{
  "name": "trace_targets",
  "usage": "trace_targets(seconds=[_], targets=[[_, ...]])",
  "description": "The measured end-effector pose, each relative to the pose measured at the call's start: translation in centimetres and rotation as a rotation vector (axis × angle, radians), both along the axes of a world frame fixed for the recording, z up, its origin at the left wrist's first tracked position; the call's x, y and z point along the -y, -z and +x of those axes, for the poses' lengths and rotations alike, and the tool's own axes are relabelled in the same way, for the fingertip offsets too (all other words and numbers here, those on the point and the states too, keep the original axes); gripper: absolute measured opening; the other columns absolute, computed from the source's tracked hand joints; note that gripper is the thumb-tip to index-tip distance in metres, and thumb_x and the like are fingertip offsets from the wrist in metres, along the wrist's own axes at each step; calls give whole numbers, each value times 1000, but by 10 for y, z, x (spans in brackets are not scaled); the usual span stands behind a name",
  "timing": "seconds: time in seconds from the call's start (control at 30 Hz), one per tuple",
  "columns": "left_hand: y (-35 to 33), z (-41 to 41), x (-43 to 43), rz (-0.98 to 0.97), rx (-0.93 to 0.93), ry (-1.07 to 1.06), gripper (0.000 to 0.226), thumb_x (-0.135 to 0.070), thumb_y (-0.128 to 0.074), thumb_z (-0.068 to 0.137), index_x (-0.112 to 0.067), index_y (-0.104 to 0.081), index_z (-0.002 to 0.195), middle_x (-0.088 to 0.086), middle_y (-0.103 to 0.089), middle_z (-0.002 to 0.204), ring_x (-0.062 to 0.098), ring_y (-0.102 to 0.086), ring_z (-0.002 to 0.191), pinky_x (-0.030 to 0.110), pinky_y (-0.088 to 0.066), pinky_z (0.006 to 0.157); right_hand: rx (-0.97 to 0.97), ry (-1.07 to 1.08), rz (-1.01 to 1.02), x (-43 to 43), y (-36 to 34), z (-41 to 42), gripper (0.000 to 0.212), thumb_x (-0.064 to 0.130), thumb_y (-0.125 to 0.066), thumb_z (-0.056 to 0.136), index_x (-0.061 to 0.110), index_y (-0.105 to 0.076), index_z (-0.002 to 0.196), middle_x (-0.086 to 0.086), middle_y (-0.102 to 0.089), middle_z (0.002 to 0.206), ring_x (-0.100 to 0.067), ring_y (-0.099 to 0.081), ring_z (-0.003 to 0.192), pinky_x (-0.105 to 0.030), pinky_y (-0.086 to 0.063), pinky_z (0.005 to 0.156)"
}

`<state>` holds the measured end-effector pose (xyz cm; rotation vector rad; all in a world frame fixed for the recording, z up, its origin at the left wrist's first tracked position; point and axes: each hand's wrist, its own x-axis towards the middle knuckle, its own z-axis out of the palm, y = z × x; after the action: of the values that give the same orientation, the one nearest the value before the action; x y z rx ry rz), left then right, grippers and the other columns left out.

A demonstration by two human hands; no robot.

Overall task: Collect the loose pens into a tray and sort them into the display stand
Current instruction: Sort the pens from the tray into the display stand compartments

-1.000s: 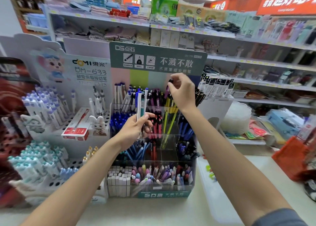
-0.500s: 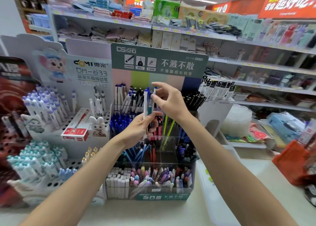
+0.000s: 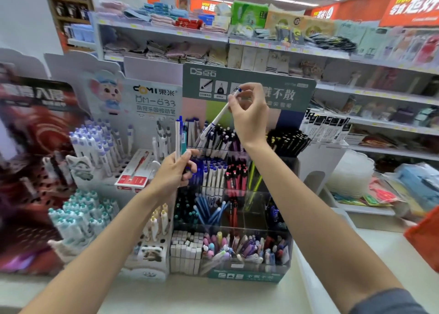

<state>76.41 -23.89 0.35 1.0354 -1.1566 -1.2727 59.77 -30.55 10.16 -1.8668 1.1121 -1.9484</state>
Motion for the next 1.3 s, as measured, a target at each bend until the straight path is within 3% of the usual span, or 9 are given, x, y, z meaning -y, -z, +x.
trace_targets(seconds=[0.13, 0.27, 0.4, 0.53, 0.77, 0.87, 0.97, 1.1, 1.3], targets=[[4, 17, -3, 17, -42, -12, 17, -27, -40, 107, -12, -43, 99, 1, -56, 67, 6, -36, 44, 16, -26, 41, -239, 18, -18, 16, 12, 29, 21, 5, -70, 87, 5, -55, 102, 1, -63, 85, -16, -66, 76, -30, -58, 72], [7, 30, -5, 31, -87, -19, 23, -27, -41, 106, -10, -57, 106, 0, -57, 70, 7, -42, 48, 15, -31, 39, -541, 52, 65, 26, 43, 36, 16, 15, -69, 90, 4, -61, 98, -8, -68, 86, -22, -61, 79, -33, -52, 70], [5, 32, -7, 14, -101, -25, 25, -27, -42, 105, -10, -60, 110, 0, -57, 70, 7, -44, 51, 16, -34, 43, -732, 69, 135, 30, 48, 32, 23, 25, -60, 95, 9, -73, 107, -8, -73, 104, -28, -53, 110, -45, -47, 90], [0, 27, -6, 3, -78, -5, 26, -29, -43, 104, -11, -60, 113, -1, -57, 70, 8, -46, 56, 17, -37, 47, -579, 44, 76, 17, 36, 27, 28, 21, -61, 94, 8, -70, 117, -8, -72, 111, -23, -56, 108, -42, -43, 98], [2, 3, -14, -49, -11, 107, 29, -36, -43, 102, -14, -59, 112, 1, -57, 71, 10, -48, 60, 23, -37, 54, -441, -312, 241, -30, 41, 33, 38, 13, -70, 89, 14, -61, 126, -2, -67, 92, -18, -66, 81, -36, -59, 77], [12, 3, -25, -26, 36, 49, 31, -38, -44, 102, -17, -60, 117, 4, -66, 79, 10, -58, 64, 21, -45, 54, -254, -297, 263, -37, 53, 28, 34, 10, -70, 88, 12, -60, 121, -4, -67, 93, -17, -67, 85, -39, -59, 78], [30, 17, -40, 20, 77, -7, 36, -42, -47, 94, -17, -58, 118, 2, -67, 77, 9, -57, 59, 18, -43, 47, -105, -190, 194, -50, 65, 19, 30, 9, -69, 89, 13, -59, 117, -2, -65, 93, -11, -64, 82, -27, -56, 78], [50, 34, -57, 88, 154, -49, 44, -50, -47, 88, -10, -58, 101, -6, -50, 61, 7, -38, 49, 16, -30, 43, -214, -168, 112, -70, 100, 21, 30, 6, -68, 90, 8, -56, 117, -2, -61, 91, -12, -59, 73, -16, -50, 66], [67, 36, -69, 124, 169, -80, 34, -42, -40, 103, -10, -52, 101, -4, -43, 62, 9, -32, 50, 18, -27, 42, -534, -173, 145, -76, 159, 33, 31, 9, -67, 91, 5, -58, 121, -6, -67, 109, -15, -64, 99, -23, -51, 90]])
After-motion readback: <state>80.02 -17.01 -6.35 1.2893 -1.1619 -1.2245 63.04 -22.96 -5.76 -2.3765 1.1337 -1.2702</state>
